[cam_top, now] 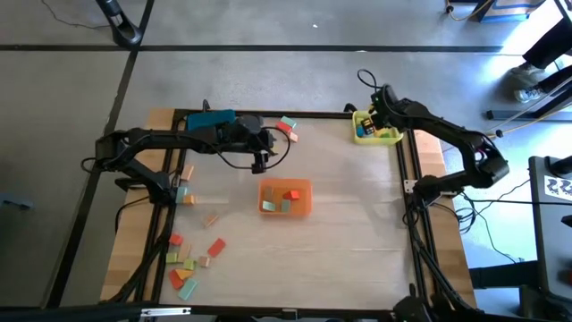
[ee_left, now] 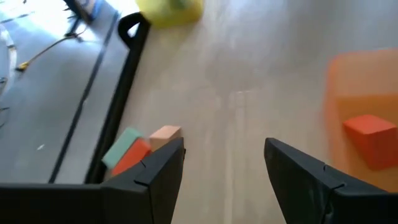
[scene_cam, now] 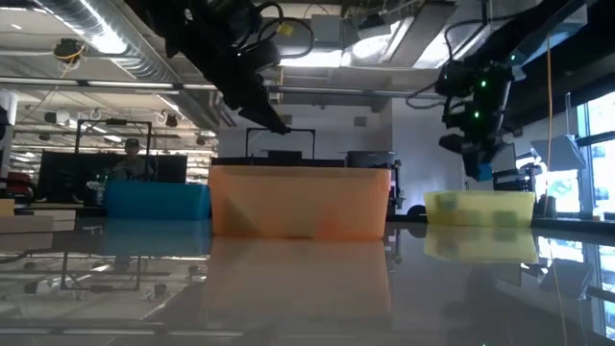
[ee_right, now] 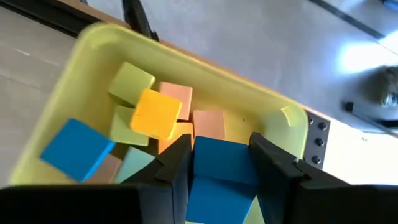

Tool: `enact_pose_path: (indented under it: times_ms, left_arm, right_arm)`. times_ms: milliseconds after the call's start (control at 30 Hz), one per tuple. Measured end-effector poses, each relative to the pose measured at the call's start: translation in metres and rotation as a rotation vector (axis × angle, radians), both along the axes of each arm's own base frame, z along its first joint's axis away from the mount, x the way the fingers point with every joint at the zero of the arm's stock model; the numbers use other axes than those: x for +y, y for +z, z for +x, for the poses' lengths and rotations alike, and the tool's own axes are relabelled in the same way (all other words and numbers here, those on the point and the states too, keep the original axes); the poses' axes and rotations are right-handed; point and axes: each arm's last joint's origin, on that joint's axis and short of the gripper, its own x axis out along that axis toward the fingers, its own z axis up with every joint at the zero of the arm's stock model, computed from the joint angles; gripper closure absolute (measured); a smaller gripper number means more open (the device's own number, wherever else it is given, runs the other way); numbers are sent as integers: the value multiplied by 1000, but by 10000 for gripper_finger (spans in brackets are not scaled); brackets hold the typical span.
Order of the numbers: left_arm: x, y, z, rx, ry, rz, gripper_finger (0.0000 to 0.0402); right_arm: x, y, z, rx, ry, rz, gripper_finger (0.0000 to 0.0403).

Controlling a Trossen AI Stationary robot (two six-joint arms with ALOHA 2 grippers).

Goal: Sort blocks by size
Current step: Put the dark blue cube block into the yellow bin, then put the yellow cube block into the yellow bin

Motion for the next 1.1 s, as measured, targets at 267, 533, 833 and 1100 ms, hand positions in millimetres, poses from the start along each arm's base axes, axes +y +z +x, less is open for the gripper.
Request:
enact_pose_path:
  times_ms: [267,533,833,1100]
  left_arm:
    - [-1,1,1,-14,-26,-15,192]
    - [-1,0,1,-13,-24,-18,192]
    - [-1,0,0,-6,-26,-17,192]
    - [-8,8,-4,-24,-36,-19,192]
  right_arm:
    - [-7,-13,3,17,-13,-17,265]
    - [-6,-14,3,24,-11,-7,189]
    - [-5,-3,5,-7,34,-20,116]
    - [18,21,27,-132,189,-94,118]
